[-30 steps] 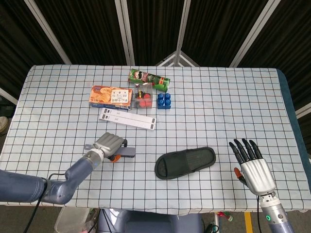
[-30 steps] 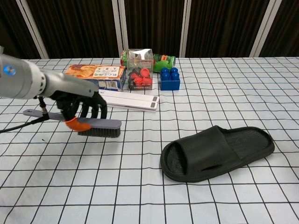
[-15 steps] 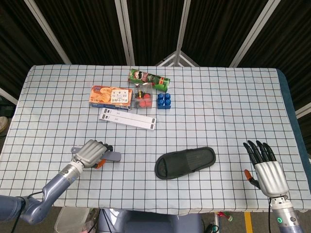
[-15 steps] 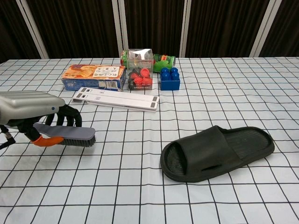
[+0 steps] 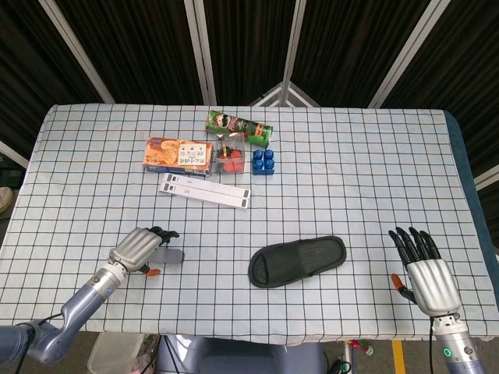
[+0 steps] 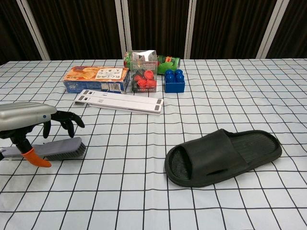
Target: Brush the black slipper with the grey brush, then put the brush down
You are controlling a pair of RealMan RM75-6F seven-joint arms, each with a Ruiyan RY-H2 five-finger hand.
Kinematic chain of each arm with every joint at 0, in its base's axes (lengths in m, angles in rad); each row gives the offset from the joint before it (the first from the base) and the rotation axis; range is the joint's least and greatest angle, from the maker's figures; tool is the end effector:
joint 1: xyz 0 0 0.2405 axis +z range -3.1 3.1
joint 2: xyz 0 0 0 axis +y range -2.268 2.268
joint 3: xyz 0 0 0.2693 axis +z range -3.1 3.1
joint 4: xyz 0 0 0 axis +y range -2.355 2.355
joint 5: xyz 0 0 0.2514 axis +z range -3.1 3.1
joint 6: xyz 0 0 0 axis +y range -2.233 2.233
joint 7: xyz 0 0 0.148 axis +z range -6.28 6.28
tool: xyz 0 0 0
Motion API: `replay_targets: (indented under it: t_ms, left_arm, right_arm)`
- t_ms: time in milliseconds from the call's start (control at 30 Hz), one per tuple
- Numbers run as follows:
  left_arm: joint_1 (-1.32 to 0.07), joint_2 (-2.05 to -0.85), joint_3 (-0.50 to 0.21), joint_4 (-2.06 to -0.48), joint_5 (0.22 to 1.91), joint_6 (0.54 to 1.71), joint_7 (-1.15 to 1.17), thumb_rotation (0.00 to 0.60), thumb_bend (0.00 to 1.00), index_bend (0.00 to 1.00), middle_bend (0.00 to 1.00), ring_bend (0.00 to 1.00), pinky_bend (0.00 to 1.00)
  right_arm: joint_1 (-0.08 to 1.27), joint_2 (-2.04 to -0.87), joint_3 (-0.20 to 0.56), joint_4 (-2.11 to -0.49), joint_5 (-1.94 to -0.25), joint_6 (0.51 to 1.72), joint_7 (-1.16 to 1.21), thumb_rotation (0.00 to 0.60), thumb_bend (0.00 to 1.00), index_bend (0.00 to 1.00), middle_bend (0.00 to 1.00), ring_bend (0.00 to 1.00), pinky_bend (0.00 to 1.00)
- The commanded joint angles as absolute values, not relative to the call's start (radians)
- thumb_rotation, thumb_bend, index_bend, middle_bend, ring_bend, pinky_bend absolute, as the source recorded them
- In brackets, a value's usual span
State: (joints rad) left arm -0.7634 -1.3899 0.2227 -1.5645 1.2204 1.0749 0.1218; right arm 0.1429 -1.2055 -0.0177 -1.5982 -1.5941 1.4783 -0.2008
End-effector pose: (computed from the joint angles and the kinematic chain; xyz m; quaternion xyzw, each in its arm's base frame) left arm -0.2355 0.2921 -0.0377 -0.7981 -0.3907 -0.2895 0.3557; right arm -0.3133 -0.1892 0.0831 0.6708 -0.3251 0.3648 0.5579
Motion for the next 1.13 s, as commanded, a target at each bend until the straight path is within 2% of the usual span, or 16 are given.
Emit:
replay_targets:
  t_ms: [33,200,333,433,467,567,667,767,900,1133]
  left_arm:
    - [-0.756,-1.374,0.209,-1.58,1.234,1.057,0.104,0.597,0.09,0.06,0.13,0.1,0.34]
    - [-0.736,-1.326,0.18,-1.622,1.28,1.069,0.05,0.545,0.08,0.05,0.1,0.1,0.31]
    - [-0.688,-1.236,0.169,-1.71,1.364,1.164,-0.005,0.534,0.08,0.04,0.09,0.07,0.26]
    - [-0.584,-1.141,0.21,-1.766,1.469,1.336,-0.014,0.535,0.08,0.0,0.05,0.01,0.18]
    - [-0.513,-1.115,0.245,-1.762,1.516,1.434,0.01,0.537,0.08,0.0,0.02,0.0,0.14]
    - [-0.342,-1.125,0.275,-1.701,1.551,1.641,0.081,0.57,0.08,0.0,0.0,0.0,0.05]
    - [-0.202,-1.171,0.261,-1.638,1.533,1.795,0.096,0.595,0.08,0.0,0.0,0.0,0.02]
    - [-0.135,-1.201,0.23,-1.598,1.501,1.857,0.079,0.6,0.07,0.0,0.0,0.0,0.01]
    - [-0.112,-1.179,0.206,-1.589,1.507,1.869,0.101,0.6,0.03,0.0,0.0,0.0,0.0]
    - [-0.106,-1.169,0.199,-1.59,1.518,1.81,0.146,0.6,0.03,0.0,0.0,0.0,0.0]
  right_arm:
    - [0.142,-1.205,-0.016,-1.598,-1.593,1.475,-0.2,0.6,0.38,0.0,0.1,0.0,0.09]
    - [0.137,-1.203,-0.009,-1.597,-1.59,1.481,-0.197,0.6,0.38,0.0,0.1,0.0,0.09]
    - [0.127,-1.196,-0.003,-1.596,-1.59,1.497,-0.193,0.6,0.38,0.0,0.1,0.0,0.09]
    - [0.115,-1.184,0.003,-1.591,-1.589,1.519,-0.189,0.6,0.38,0.0,0.09,0.0,0.08]
    - [0.11,-1.178,0.005,-1.591,-1.581,1.522,-0.191,0.6,0.38,0.0,0.09,0.0,0.07]
    - [0.104,-1.16,0.014,-1.609,-1.534,1.5,-0.205,0.6,0.38,0.0,0.05,0.0,0.04]
    - [0.103,-1.143,0.023,-1.638,-1.483,1.467,-0.219,0.6,0.38,0.0,0.03,0.0,0.01]
    - [0.098,-1.131,0.027,-1.664,-1.453,1.456,-0.233,0.6,0.38,0.0,0.02,0.0,0.0]
    - [0.086,-1.116,0.023,-1.693,-1.447,1.462,-0.246,0.6,0.38,0.0,0.0,0.0,0.0]
    - [0.077,-1.11,0.021,-1.709,-1.454,1.474,-0.26,0.6,0.38,0.0,0.0,0.0,0.0]
